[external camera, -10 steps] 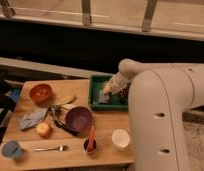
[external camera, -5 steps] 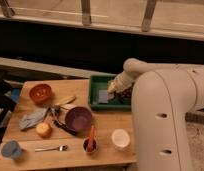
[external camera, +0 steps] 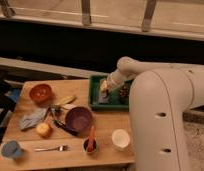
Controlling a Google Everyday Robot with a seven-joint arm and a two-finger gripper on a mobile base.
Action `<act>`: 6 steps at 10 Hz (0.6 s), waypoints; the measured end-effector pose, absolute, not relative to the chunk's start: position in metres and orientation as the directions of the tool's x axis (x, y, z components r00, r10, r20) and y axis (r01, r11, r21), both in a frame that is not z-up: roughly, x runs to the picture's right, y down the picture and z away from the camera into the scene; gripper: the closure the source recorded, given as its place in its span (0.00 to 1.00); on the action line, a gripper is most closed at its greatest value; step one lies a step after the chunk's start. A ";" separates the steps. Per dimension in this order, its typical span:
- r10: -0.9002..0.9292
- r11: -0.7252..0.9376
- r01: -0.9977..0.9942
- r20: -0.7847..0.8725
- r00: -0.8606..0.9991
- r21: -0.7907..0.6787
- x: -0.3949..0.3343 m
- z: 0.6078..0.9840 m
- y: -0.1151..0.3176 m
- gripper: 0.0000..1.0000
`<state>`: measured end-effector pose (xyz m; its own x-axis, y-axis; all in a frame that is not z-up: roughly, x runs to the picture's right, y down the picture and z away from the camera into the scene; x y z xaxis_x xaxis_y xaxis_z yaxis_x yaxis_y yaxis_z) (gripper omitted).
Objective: Wipe tray with eraser
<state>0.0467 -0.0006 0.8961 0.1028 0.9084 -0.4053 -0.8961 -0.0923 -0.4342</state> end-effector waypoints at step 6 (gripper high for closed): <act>0.878 -0.128 -0.914 -0.472 0.075 -0.384 0.093 0.887 0.028 1.00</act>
<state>0.0927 0.0277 0.8867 0.0754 0.8781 -0.4724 -0.9144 -0.1280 -0.3840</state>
